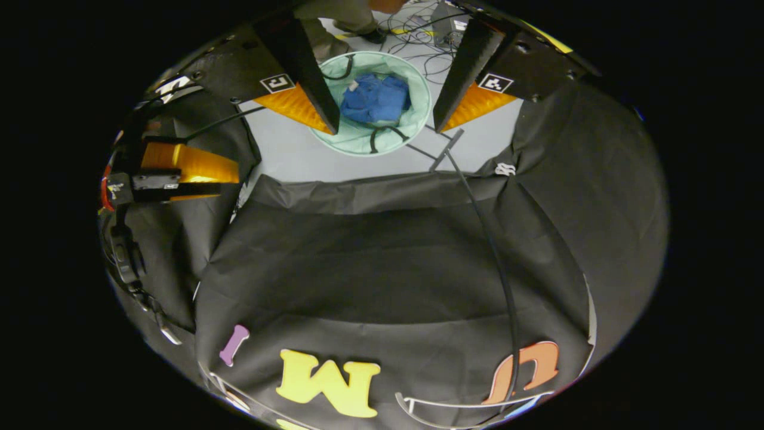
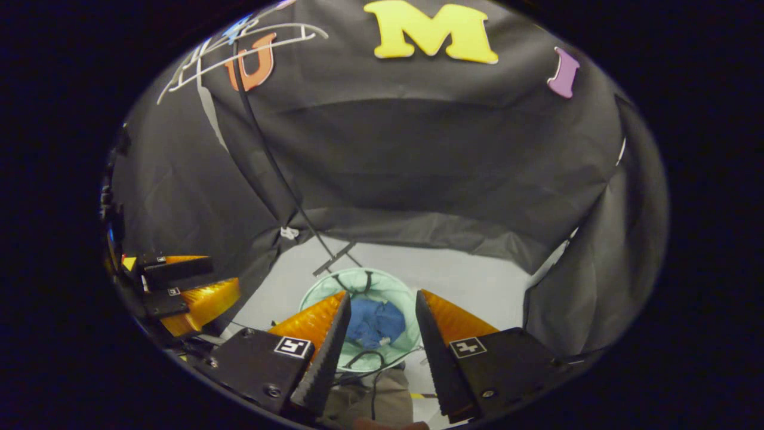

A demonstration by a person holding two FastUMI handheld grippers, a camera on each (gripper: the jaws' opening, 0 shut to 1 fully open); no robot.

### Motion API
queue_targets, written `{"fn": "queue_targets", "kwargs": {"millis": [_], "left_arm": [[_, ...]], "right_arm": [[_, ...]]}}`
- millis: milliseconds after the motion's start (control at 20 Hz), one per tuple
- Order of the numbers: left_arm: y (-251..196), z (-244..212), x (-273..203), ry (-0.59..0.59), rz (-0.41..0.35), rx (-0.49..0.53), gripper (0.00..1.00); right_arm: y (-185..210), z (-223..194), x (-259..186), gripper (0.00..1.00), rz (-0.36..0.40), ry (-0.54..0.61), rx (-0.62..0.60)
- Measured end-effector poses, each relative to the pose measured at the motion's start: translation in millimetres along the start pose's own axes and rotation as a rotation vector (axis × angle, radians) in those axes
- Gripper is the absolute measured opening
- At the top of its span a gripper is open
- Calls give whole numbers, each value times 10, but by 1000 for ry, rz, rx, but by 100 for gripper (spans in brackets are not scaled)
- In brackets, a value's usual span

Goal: Grasp the clothes on the hanger with both hands and then place them into the laundry hamper below.

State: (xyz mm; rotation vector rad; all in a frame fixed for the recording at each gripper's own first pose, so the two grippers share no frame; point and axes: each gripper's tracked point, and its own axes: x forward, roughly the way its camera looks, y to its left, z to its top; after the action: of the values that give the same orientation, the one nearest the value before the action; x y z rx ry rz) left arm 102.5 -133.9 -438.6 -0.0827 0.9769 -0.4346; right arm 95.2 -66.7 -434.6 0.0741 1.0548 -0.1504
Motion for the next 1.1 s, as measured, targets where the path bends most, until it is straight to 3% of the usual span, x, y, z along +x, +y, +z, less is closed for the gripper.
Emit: {"fn": "queue_targets", "kwargs": {"millis": [50, 150, 200, 250, 300, 400, 800, 1100], "left_arm": [[25, 96, -111, -26, 5, -4, 100], [72, 249, -269, -74, 17, 1, 97], [82, 336, -377, -105, 24, 10, 100], [86, 432, -514, -135, 28, 19, 100], [83, 534, -679, -166, 29, 29, 97], [89, 684, -1016, -231, 35, 43, 100], [2, 1135, -2387, -502, 47, 64, 97], [-142, 1401, -3479, -731, 147, 107, 100]], "right_arm": [[16, 113, -130, 70, -6, -46, 2], [10, 249, -475, 71, -21, -131, 4], [-19, 337, -625, 72, -36, -176, -1], [-35, 431, -778, 81, -49, -223, -6], [-35, 475, -945, 84, -62, -265, -4], [-22, 610, -1286, 94, -81, -342, 15], [-48, 921, -2886, 94, -149, -640, 52], [-140, 1061, -4092, 94, -123, -892, 10]]}}
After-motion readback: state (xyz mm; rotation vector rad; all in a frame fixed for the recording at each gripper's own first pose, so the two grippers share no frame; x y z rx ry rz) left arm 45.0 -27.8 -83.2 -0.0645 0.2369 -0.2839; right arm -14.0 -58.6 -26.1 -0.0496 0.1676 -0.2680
